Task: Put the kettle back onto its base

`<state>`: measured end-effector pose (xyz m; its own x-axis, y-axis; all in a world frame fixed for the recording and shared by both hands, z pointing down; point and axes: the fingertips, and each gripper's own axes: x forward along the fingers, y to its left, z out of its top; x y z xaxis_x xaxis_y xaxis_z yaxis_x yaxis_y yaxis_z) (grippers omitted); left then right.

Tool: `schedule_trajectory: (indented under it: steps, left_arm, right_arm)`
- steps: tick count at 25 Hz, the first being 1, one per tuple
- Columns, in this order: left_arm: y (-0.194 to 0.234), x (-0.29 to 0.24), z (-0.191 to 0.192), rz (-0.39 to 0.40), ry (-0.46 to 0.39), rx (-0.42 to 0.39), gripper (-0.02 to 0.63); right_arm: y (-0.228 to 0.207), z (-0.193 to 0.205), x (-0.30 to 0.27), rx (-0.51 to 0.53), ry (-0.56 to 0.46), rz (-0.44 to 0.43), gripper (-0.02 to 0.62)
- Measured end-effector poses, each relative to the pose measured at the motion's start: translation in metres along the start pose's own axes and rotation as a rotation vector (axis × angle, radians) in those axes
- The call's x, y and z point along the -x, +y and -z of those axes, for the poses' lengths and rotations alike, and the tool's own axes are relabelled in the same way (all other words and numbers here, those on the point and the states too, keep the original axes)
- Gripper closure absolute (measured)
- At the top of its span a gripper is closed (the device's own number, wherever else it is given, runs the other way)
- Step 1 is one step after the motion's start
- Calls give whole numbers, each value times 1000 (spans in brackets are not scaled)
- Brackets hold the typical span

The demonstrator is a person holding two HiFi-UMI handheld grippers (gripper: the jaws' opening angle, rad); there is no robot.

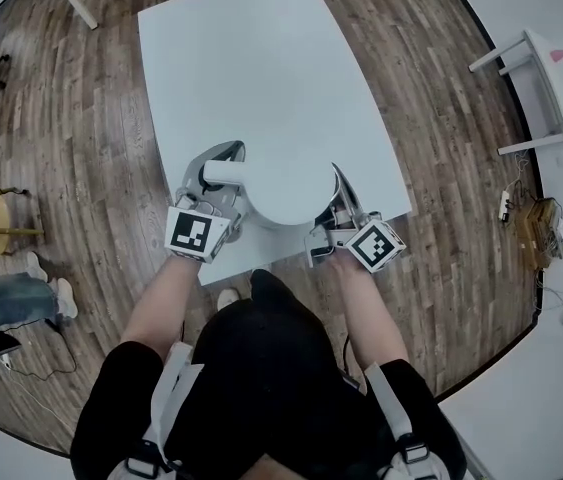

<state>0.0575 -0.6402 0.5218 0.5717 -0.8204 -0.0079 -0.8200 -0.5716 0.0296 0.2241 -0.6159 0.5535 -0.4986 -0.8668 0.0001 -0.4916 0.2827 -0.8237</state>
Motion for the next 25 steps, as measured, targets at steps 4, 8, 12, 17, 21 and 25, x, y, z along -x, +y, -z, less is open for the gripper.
schedule_trajectory:
  steps: [4,8,12,17,21,25]
  left_arm:
    - [-1,2,9,-8,15,3,604]
    - [-1,1,14,-8,23,7,604]
    - [1,3,20,-18,19,12,604]
    - [3,6,17,-20,0,9,604]
    - [1,10,18,-25,11,9,604]
    - [0,15,27,-28,4,3,604]
  right_arm:
    - [-6,5,-1,-9,15,-3,595]
    - [-12,8,-1,-20,30,4,595]
    - [-11,11,-4,-23,44,-19,595]
    - [-11,15,-4,-25,60,-38,595]
    - [-8,16,-2,-30,60,-54,595]
    - [-9,19,-1,-33,59,-57,595]
